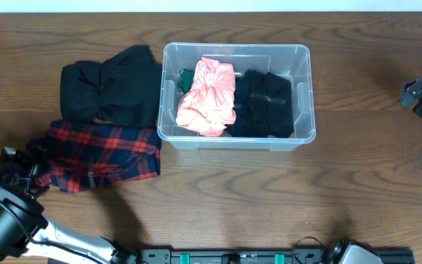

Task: Pack container
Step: 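Reach the left gripper to the plaid shirt's left edge and grasp, then lift the plaid shirt over the bin and drop it on top, then move the left gripper to the black garment and grasp its edge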

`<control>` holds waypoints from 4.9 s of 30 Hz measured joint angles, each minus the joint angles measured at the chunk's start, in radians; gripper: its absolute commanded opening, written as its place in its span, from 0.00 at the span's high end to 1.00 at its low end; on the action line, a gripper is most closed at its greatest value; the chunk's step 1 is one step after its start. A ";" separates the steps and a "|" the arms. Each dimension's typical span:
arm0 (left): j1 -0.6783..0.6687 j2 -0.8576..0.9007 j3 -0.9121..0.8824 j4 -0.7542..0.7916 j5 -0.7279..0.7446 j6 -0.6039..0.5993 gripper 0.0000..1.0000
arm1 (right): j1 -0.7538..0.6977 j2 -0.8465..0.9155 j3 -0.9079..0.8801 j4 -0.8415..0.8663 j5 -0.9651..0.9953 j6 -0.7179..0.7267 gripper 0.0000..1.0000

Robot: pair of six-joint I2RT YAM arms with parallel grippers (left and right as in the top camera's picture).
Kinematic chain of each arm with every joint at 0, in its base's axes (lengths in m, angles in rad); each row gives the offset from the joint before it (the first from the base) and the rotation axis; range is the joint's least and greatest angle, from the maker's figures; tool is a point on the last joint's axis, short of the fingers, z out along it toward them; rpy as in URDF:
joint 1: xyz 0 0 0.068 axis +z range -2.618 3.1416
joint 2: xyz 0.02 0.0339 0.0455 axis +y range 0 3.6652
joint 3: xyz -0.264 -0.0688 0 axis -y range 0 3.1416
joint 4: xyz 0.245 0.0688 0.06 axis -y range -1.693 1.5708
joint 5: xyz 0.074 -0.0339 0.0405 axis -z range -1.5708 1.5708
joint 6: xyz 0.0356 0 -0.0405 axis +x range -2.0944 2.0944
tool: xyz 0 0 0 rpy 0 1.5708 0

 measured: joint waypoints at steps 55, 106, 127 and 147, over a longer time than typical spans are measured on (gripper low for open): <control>-1.206 -0.694 0.132 0.655 0.084 -0.860 0.94 | 0.000 0.000 0.000 0.000 0.000 0.000 0.01; -0.483 -0.351 0.131 -0.044 -0.202 -0.317 0.02 | 0.000 0.000 0.000 0.000 0.000 0.000 0.01; -0.280 0.095 0.129 0.271 0.185 -0.107 0.02 | 0.000 0.000 0.000 0.000 0.000 0.000 0.01; -0.349 0.103 0.127 0.381 0.225 -0.058 0.22 | 0.000 0.000 0.000 0.000 0.000 0.000 0.01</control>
